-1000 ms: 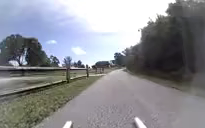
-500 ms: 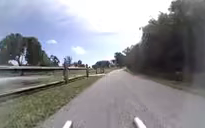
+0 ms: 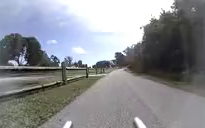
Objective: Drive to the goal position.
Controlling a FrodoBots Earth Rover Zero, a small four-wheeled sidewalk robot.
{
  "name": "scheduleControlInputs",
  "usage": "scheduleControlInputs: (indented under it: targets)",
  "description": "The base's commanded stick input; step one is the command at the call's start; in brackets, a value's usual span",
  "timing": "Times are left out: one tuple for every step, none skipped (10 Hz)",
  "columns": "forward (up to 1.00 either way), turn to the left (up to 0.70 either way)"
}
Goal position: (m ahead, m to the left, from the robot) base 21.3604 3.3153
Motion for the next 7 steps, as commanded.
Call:
scheduleControlInputs:
  targets:
    - [0.50, 0.00]
    - [0.50, 0.00]
    - [0.50, 0.00]
    - [0.50, 0.00]
    - [0.50, 0.00]
    - [0.50, 0.00]
    - [0.50, 0.00]
